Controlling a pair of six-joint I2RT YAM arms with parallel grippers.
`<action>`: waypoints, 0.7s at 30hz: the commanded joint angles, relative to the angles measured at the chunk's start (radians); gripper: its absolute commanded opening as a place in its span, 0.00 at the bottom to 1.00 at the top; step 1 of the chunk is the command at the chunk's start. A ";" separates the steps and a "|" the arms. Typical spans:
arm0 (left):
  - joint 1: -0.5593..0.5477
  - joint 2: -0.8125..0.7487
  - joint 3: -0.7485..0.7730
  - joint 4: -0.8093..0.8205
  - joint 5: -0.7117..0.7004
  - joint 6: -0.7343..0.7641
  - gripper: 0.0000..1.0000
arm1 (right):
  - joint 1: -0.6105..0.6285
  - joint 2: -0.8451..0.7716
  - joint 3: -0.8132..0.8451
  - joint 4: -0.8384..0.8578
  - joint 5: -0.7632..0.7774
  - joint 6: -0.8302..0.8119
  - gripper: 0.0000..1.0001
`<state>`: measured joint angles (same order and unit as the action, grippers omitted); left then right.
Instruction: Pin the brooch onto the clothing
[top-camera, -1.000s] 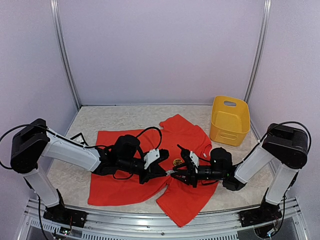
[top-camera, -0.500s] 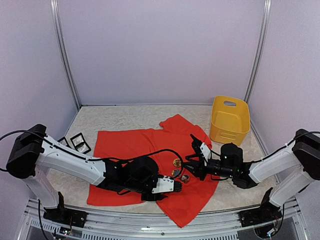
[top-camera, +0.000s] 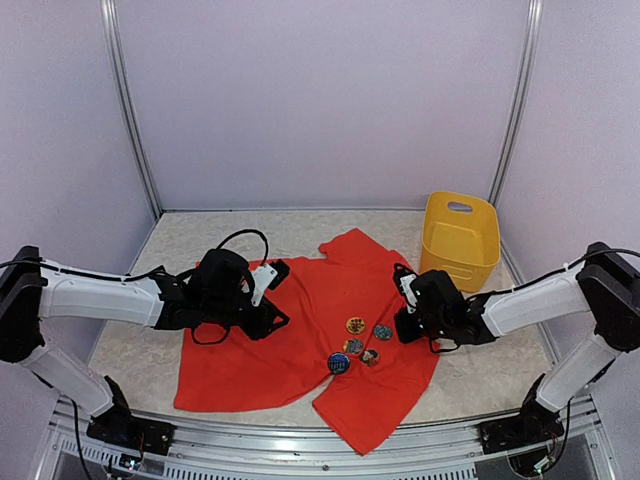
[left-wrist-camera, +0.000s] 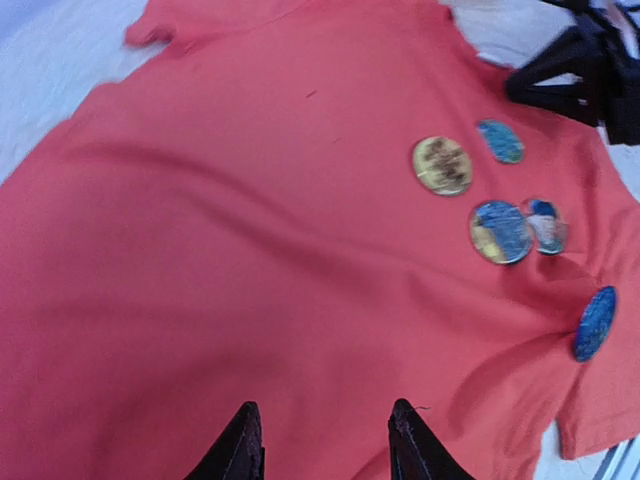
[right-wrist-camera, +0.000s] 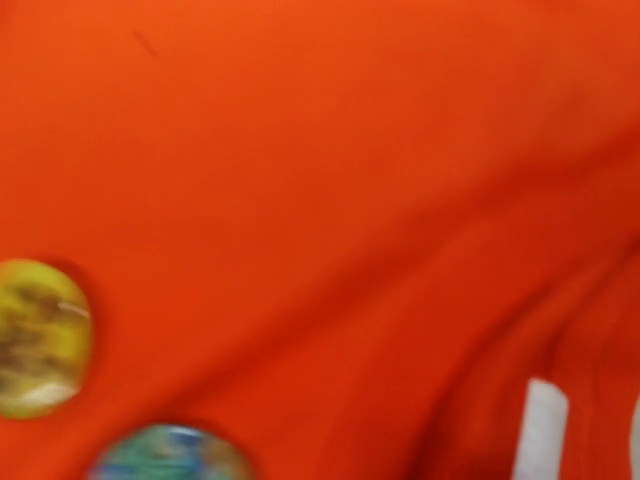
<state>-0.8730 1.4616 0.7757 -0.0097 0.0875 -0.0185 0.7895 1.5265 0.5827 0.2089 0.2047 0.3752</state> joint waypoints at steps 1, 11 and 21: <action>0.085 0.056 -0.112 0.041 -0.170 -0.375 0.39 | -0.047 0.122 0.085 -0.236 0.038 0.083 0.02; 0.297 0.254 -0.033 0.076 -0.339 -0.321 0.37 | -0.187 0.399 0.396 -0.339 0.067 -0.096 0.01; 0.259 0.073 -0.065 0.082 -0.372 -0.357 0.42 | -0.096 0.234 0.485 -0.462 -0.013 -0.237 0.05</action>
<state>-0.6044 1.6550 0.7502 0.0792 -0.2382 -0.3298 0.6243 1.8919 1.0985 -0.1719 0.2554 0.2028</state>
